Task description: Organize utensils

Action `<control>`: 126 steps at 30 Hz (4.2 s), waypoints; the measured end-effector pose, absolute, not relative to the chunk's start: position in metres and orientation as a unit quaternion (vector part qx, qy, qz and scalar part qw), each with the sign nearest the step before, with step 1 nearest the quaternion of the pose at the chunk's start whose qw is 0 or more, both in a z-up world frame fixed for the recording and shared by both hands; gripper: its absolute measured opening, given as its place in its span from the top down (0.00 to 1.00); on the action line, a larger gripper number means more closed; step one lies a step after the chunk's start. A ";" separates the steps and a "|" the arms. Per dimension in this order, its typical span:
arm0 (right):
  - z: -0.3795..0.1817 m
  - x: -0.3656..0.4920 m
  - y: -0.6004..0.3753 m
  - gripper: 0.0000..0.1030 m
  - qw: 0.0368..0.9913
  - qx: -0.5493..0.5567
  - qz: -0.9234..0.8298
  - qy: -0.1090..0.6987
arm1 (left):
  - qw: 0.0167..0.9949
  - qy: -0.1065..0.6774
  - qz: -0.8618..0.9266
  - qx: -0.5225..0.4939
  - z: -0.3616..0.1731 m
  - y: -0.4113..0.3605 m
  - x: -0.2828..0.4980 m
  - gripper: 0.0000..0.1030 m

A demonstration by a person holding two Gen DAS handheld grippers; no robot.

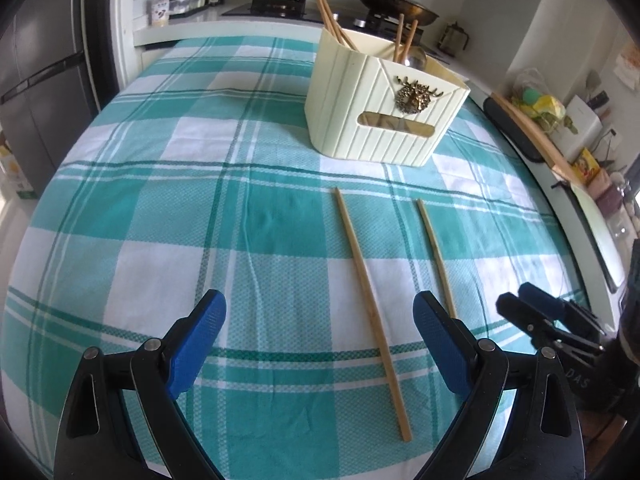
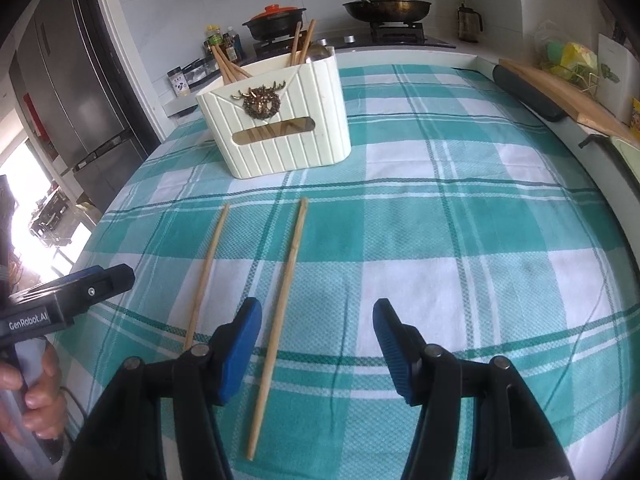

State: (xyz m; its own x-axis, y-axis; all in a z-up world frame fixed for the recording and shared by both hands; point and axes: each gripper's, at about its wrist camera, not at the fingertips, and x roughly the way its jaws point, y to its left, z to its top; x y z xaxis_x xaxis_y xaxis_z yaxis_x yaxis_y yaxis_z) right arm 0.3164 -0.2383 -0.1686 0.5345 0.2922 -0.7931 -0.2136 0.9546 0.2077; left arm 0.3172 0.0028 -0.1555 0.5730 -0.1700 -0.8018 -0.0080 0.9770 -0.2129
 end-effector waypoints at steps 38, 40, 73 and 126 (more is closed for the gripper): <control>-0.202 0.303 -0.231 0.91 0.877 -0.099 0.064 0.465 | 0.882 0.469 -0.044 -0.019 -0.195 -0.055 0.318 0.08; -0.202 0.301 -0.234 0.91 0.878 -0.097 0.065 0.465 | 0.880 0.473 -0.038 0.001 -0.203 -0.058 0.316 0.08; -0.203 0.422 -0.211 0.57 0.805 -0.114 0.195 0.548 | 0.820 0.561 -0.113 0.035 -0.204 -0.030 0.435 0.38; 0.075 0.343 -0.266 0.93 0.961 0.037 0.210 0.179 | 0.955 0.244 -0.148 -0.076 0.066 0.025 0.323 0.97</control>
State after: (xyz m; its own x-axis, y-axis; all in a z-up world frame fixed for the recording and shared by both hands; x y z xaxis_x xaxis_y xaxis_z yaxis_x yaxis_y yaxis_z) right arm 0.3425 -0.2661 0.0754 0.8483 0.4159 -0.3278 -0.3892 0.9094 0.1467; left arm 0.3229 0.0249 0.0656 0.8372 -0.3204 -0.4431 0.2468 0.9445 -0.2166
